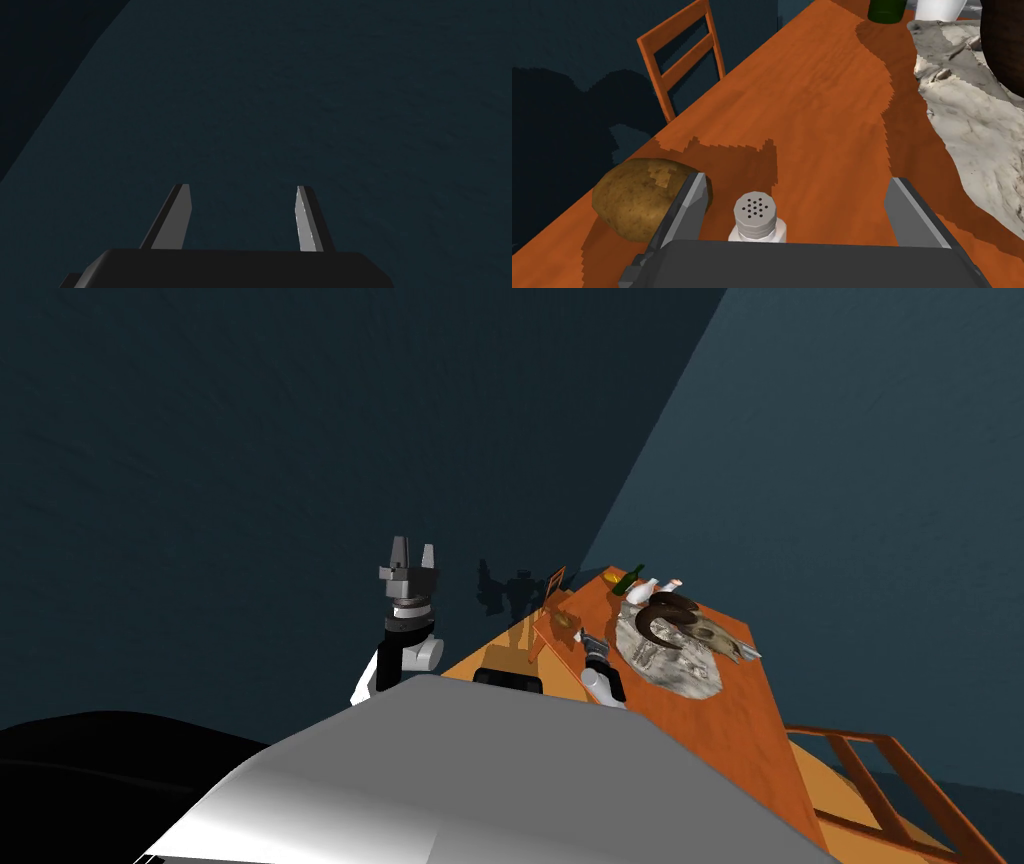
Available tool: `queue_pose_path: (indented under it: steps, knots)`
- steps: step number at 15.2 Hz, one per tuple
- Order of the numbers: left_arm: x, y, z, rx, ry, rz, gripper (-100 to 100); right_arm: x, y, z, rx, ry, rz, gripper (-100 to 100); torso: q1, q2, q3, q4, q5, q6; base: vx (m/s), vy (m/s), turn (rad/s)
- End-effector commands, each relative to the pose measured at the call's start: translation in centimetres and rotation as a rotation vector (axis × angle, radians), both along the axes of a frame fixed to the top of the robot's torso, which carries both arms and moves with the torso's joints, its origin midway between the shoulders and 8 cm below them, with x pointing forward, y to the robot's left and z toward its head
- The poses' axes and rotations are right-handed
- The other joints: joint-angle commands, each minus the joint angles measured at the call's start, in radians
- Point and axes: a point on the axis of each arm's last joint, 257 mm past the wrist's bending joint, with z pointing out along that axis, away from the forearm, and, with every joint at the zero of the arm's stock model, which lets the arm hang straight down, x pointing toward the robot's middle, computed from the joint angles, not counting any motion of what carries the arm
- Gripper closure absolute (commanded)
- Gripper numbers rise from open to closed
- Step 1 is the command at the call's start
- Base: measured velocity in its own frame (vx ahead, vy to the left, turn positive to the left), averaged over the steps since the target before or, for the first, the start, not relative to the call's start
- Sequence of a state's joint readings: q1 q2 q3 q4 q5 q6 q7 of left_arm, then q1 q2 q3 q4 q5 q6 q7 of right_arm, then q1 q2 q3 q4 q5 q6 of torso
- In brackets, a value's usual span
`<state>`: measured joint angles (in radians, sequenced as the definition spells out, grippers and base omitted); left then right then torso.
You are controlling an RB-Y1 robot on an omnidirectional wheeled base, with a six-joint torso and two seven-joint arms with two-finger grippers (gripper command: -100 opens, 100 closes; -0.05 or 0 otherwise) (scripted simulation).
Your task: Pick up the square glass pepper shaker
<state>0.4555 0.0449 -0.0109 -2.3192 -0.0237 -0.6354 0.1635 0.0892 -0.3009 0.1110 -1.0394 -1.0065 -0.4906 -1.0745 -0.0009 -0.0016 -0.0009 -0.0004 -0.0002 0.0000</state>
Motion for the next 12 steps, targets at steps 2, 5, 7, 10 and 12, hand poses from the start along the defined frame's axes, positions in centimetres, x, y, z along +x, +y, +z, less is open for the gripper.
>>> queue_pose_path:
  steps: [2, 5, 7, 10, 12]
  knots:
    - [0.0, 0.0, 0.0, 0.000, 0.000, 0.000, 0, -0.8, -0.7, -1.9, 0.067, 0.017, -0.043, -100, 0.000, 0.000, 0.000, 0.000, 0.000, 0.000, -0.004, -0.019, 0.195]
    - [0.0, 0.0, 0.0, 0.000, 0.000, 0.000, 0, -1.3, -1.1, -3.0, 0.111, 0.027, -0.073, -100, 0.000, 0.000, 0.000, 0.000, 0.000, 0.000, -0.004, -0.017, 0.109]
    - [0.0, 0.0, 0.0, 0.000, 0.000, 0.000, 0, -2.1, -1.8, -4.7, 0.186, 0.038, -0.126, -100, 0.000, 0.000, 0.000, 0.000, 0.000, 0.000, -0.002, -0.022, 0.221]
    - [0.0, 0.0, 0.0, 0.000, 0.000, 0.000, 0, -3.2, -2.5, -6.4, 0.244, 0.054, -0.176, -100, -0.001, 0.000, 0.000, 0.000, 0.000, 0.000, -0.003, -0.030, 0.182]
    - [0.0, 0.0, 0.0, 0.000, 0.000, 0.000, 0, -3.6, -2.7, -6.9, 0.266, 0.058, -0.195, -100, -0.001, 0.000, 0.000, 0.000, 0.000, 0.000, -0.001, -0.024, 0.123]
